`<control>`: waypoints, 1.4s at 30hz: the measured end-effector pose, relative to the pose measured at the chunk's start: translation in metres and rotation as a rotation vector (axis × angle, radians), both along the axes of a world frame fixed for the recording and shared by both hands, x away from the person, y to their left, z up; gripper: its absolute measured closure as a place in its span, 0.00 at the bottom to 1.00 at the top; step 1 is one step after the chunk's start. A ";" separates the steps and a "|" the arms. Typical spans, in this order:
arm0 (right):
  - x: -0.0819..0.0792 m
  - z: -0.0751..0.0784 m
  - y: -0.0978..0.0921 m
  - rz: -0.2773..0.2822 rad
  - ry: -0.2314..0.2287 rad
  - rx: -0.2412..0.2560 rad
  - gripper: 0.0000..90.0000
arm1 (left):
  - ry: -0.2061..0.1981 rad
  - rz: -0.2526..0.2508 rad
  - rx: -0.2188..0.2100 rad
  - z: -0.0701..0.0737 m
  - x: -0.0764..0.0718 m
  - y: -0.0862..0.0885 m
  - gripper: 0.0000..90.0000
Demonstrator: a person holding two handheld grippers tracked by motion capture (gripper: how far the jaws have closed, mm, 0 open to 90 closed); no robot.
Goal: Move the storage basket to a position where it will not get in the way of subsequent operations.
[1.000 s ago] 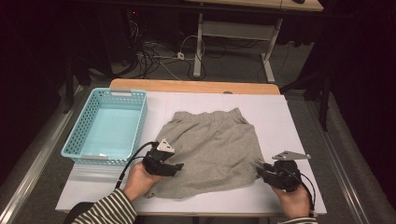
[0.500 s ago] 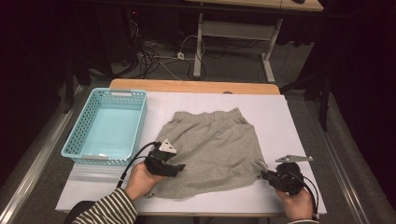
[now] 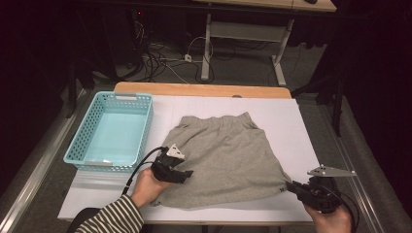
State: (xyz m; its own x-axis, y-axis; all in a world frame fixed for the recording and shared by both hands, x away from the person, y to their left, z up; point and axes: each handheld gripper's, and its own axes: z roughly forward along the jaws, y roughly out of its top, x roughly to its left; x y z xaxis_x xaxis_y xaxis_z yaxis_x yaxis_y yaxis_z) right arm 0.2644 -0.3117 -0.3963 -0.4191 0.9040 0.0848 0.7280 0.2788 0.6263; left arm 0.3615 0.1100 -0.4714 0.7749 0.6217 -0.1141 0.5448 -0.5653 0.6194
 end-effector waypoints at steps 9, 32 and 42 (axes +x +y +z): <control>0.009 -0.030 -0.005 -0.038 0.098 -0.005 0.79 | -0.004 -0.008 0.008 0.000 0.002 -0.003 0.44; 0.080 -0.037 0.085 0.134 -0.028 -0.047 0.60 | -0.011 -0.011 0.007 -0.001 0.003 -0.005 0.44; 0.115 -0.061 0.121 0.174 0.001 -0.136 0.70 | -0.013 -0.018 0.018 0.000 0.000 -0.004 0.45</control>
State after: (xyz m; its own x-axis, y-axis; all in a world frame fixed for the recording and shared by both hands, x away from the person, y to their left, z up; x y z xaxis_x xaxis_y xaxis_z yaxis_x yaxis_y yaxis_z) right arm 0.3796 -0.1910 -0.4578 -0.5700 0.8210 -0.0328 0.6621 0.4825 0.5734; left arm 0.3619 0.1061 -0.4715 0.7873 0.6095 -0.0931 0.5263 -0.5859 0.6162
